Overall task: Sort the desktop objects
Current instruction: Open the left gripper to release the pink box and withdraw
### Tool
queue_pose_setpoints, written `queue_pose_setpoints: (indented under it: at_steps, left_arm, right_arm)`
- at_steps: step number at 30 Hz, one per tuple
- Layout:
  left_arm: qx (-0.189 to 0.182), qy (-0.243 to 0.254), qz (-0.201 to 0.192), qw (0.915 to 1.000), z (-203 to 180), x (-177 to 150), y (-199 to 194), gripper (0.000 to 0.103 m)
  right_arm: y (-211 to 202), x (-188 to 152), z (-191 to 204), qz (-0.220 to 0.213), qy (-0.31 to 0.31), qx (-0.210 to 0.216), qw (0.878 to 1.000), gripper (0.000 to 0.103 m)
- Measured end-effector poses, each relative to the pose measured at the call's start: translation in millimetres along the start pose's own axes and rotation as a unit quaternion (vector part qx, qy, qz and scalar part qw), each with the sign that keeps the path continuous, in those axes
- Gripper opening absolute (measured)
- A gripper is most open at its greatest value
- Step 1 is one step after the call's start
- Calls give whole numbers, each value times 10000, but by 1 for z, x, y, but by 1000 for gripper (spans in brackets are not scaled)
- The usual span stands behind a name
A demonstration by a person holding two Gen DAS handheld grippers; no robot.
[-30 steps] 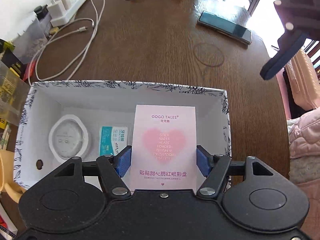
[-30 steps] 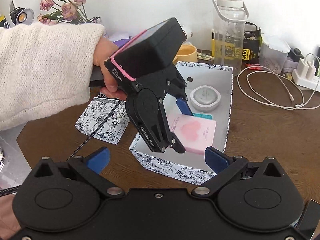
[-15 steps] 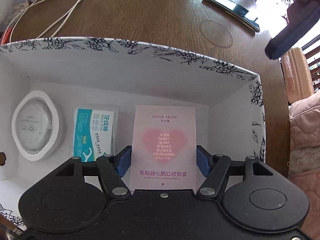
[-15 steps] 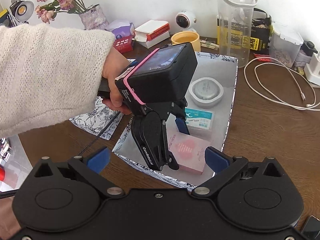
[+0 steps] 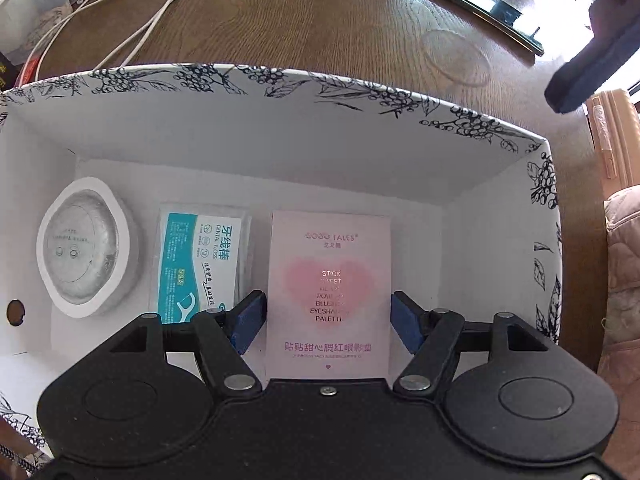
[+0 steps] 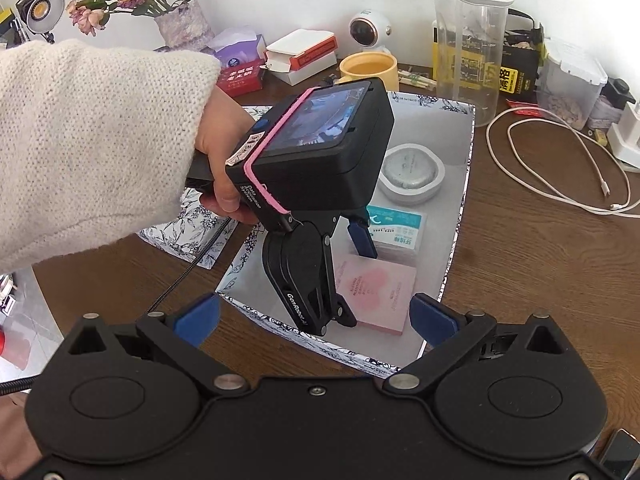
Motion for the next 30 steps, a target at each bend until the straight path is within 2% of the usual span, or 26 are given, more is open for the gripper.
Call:
queue_pose_setpoints:
  at_steps: [5,9,12,14,16,17,18,21,23,27,30]
  left_arm:
    - [287,-25,-167,9994,-4,-9,-27,77]
    - [583,-101,-593,9965,-13,-23,-67,81]
    - [881,-362,-1131,9890,-22,-29,-105,81]
    - [1104,-629,-1601,9789,-30,-36,-131,82]
    - [1403,-1070,-2130,9610,-46,-38,-150,87]
    - [1592,-1316,-2376,9491,-55,-42,-160,94]
    - [1778,-1535,-2613,9362,-64,-53,-171,97]
    - [2106,-2086,-3072,9043,-101,-88,-196,98]
    - [2322,-2468,-3204,8846,-119,-110,-210,103]
    - [2911,-3106,-3254,8444,-166,-174,-225,103]
    - [3156,-3467,-3250,8213,-201,-221,-229,103]
  right_arm:
    - [-11,-4,7,-94,61,-112,9999,103]
    - [-20,-8,13,-169,110,-201,9996,103]
    - [-27,-11,18,-226,147,-268,9993,103]
    - [-31,-12,21,-264,171,-313,9990,103]
    - [-37,-16,33,-334,180,-380,9986,103]
    - [-40,-18,41,-370,158,-412,9983,103]
    - [-43,-21,49,-406,136,-445,9981,103]
    - [-50,-31,76,-484,130,-530,9973,103]
    - [-55,-38,96,-509,133,-578,9969,103]
    - [-61,-54,130,-552,238,-679,9959,103]
    - [-62,-68,150,-564,310,-738,9952,103]
Point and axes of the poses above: each gripper's, at about its wrist camera, not at the fingertips, and y roughly the way its jaws point, z to its left, x to its top, the point moved 2 cm from there along y, roughly the way its jaws point, and after that the axes turned 3 degrees about -x, right-handed, at the moved point
